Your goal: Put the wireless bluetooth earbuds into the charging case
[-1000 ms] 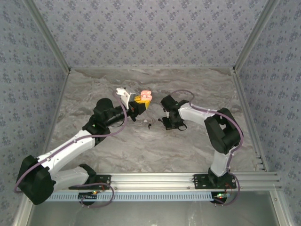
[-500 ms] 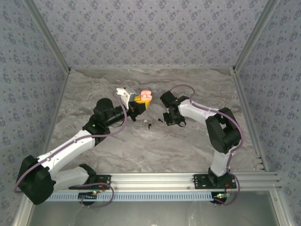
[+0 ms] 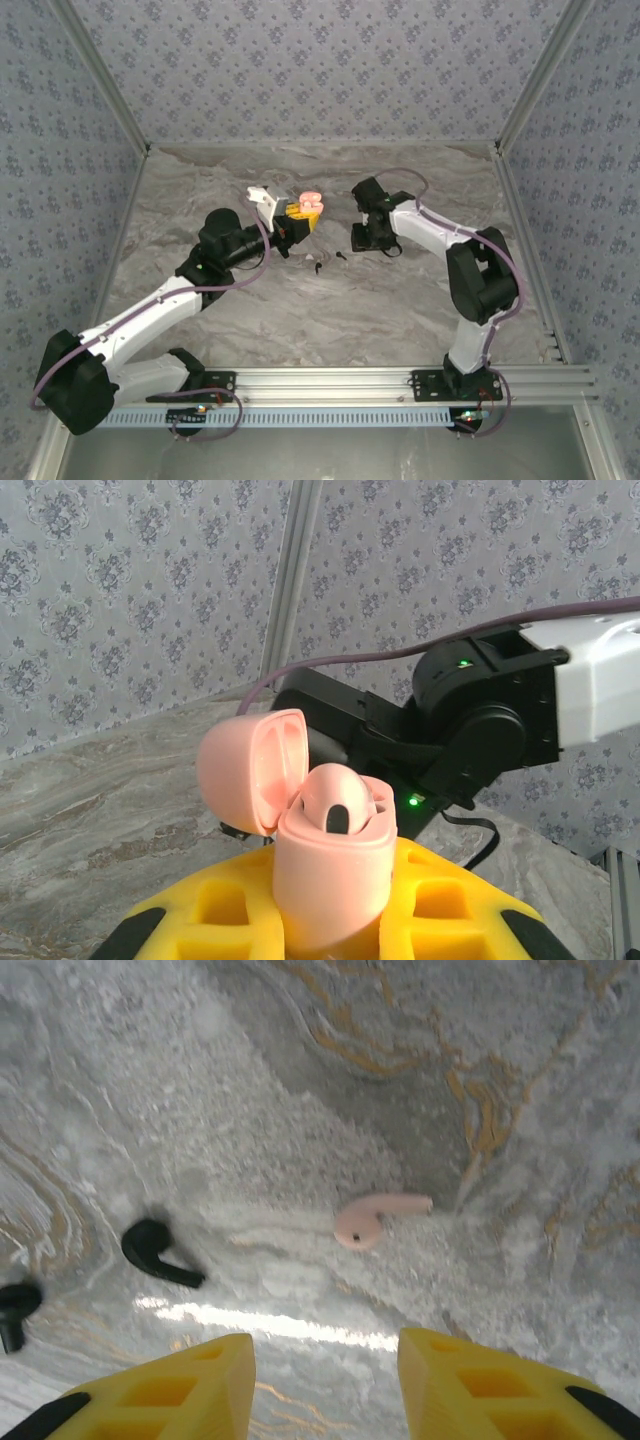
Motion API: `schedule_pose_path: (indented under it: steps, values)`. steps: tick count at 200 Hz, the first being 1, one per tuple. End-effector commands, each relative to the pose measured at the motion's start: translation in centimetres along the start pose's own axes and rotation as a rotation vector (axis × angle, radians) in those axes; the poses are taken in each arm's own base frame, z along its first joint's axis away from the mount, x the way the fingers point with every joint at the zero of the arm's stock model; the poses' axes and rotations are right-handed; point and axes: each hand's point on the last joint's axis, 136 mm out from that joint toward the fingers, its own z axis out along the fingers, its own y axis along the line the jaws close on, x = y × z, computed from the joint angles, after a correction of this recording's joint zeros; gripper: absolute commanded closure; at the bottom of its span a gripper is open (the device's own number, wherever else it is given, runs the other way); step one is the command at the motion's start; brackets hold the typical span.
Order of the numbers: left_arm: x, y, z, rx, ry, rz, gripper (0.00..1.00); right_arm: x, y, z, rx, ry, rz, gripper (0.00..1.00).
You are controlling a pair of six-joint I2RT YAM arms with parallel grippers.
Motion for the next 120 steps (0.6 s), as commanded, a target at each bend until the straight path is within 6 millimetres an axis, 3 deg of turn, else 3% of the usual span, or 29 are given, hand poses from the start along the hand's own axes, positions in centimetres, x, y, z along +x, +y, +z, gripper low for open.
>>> schedule_pose_path:
  steps: [1, 54, 120]
  values:
    - [-2.3, -1.0, 0.0, 0.032, -0.057, 0.041, 0.86, -0.3, 0.0, 0.8, -0.008, 0.048, -0.009, 0.62]
    - [-2.2, -1.0, -0.1, 0.031, -0.054, 0.040, 0.86, -2.3, -1.6, 2.2, -0.004, 0.064, -0.016, 0.80]
    - [-2.2, -1.0, -0.1, 0.029, -0.055, 0.040, 0.86, -2.4, -2.7, 4.2, 0.013, 0.107, 0.000, 0.87]
